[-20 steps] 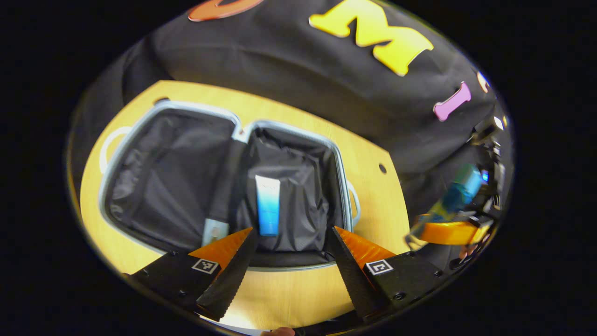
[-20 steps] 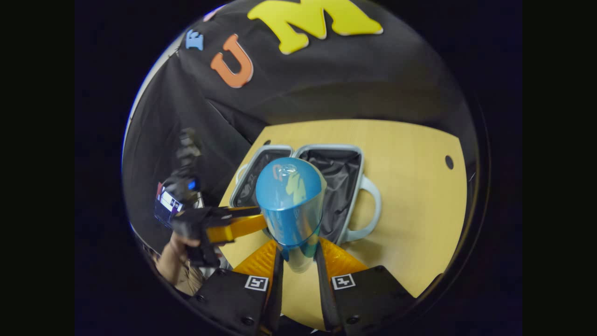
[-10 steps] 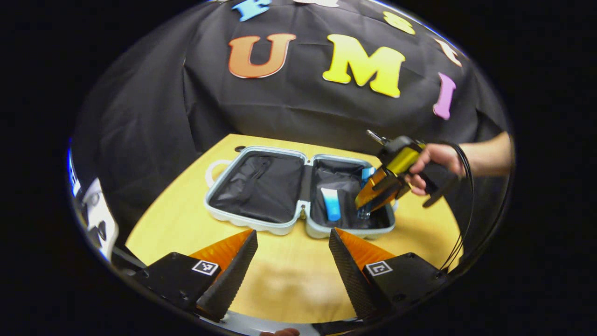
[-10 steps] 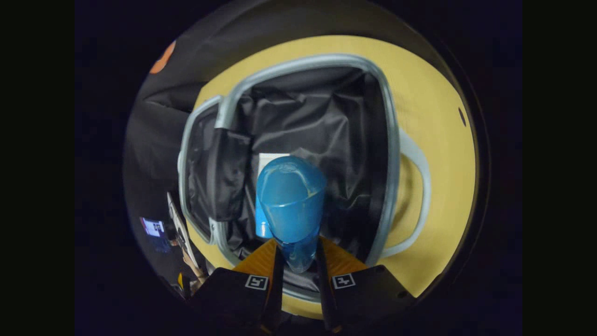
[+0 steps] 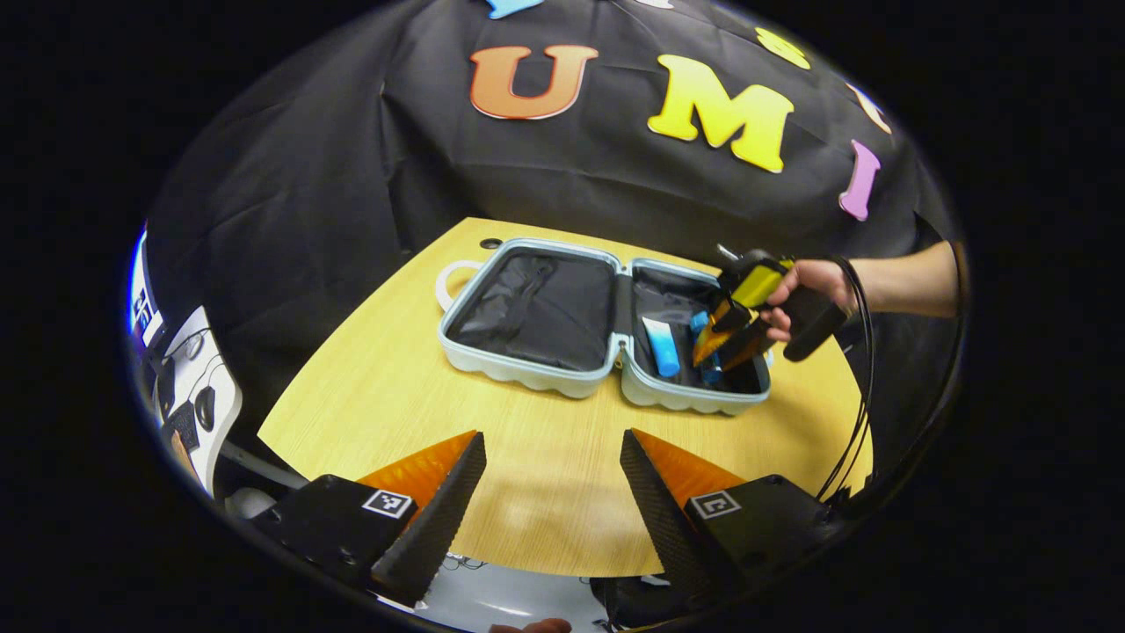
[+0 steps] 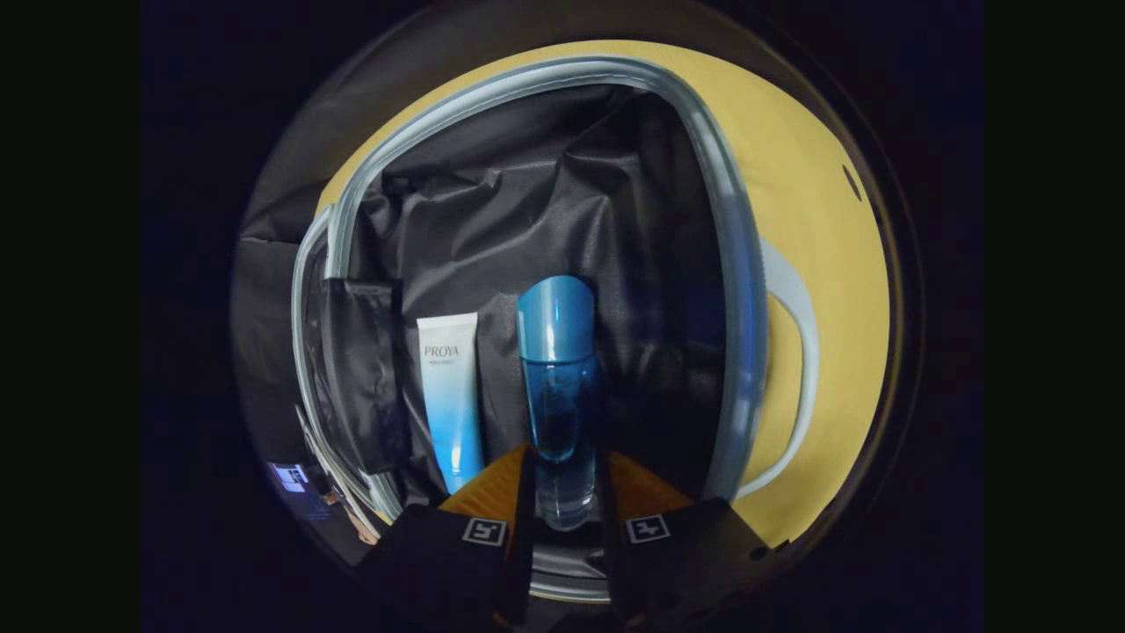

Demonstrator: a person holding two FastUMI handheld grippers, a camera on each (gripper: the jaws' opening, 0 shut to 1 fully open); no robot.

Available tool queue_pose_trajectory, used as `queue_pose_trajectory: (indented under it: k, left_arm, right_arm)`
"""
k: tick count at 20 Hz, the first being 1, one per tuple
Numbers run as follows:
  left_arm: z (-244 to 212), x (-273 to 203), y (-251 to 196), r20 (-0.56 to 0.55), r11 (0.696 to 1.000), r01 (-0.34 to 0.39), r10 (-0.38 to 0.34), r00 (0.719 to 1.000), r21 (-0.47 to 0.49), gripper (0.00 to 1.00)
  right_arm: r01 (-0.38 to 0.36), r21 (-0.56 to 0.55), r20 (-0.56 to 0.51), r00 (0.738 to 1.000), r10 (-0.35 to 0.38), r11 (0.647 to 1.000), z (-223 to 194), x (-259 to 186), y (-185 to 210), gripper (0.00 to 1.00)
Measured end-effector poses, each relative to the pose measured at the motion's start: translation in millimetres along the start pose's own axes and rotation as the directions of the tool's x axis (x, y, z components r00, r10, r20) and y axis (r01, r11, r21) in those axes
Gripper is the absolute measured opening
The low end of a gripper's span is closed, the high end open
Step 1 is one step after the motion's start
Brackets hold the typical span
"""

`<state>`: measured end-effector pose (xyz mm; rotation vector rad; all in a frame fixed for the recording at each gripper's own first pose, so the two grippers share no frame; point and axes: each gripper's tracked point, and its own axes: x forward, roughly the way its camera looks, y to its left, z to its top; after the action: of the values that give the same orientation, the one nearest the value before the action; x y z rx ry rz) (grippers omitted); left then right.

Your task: First open the suitcase, pack the skin care products into it, and then close the suitcase.

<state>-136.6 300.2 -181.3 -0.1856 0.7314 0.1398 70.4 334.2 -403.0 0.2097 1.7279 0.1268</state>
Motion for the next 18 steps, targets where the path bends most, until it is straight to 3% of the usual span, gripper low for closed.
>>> queue_pose_trajectory:
  k: [1, 4, 8, 9, 11, 13, 15, 18]
  left_arm:
    - [7, 3, 3, 0.011, 1.0, 0.003, -0.003, 1.0, -0.024, 0.98]
    - [33, 22, 22, 0.025, 0.997, 0.021, -0.019, 0.999, -0.08, 0.98]
    - [70, 82, 80, -0.019, 0.981, 0.012, -0.016, 1.0, -0.196, 0.99]
    - [81, 100, 100, -0.026, 0.977, -0.001, -0.004, 1.0, -0.213, 0.99]
    - [93, 141, 142, -0.065, 0.976, -0.049, 0.036, 0.997, -0.212, 0.98]
    - [98, 179, 169, -0.119, 0.973, -0.081, 0.056, 0.991, -0.215, 0.99]
    - [104, 215, 194, -0.158, 0.97, -0.125, 0.092, 0.983, -0.209, 0.99]
    - [106, 261, 201, -0.179, 0.966, -0.11, 0.069, 0.982, -0.233, 0.99]
  right_arm:
    - [0.005, 0.001, 0.003, 1.0, -0.005, 1.0, 0, 0, 0, 0.29]
    - [0.025, -0.016, -0.007, 1.0, -0.025, 1.0, -15, -9, -5, 0.41]
    - [-0.07, -0.039, 0.047, 0.996, 0.072, 0.997, -36, -55, -1, 0.67]
    - [-0.095, -0.07, 0.09, 0.991, 0.101, 0.993, -40, -72, -3, 0.64]
    - [-0.152, -0.171, 0.197, 0.963, 0.185, 0.973, -49, -114, -8, 0.72]
    - [-0.137, -0.299, 0.329, 0.914, 0.236, 0.944, -54, -153, -28, 0.72]
    - [-0.046, -0.361, 0.449, 0.867, 0.217, 0.931, -59, -179, -68, 0.72]
    - [0.017, -0.298, 0.521, 0.84, 0.148, 0.954, -77, -204, -134, 0.72]
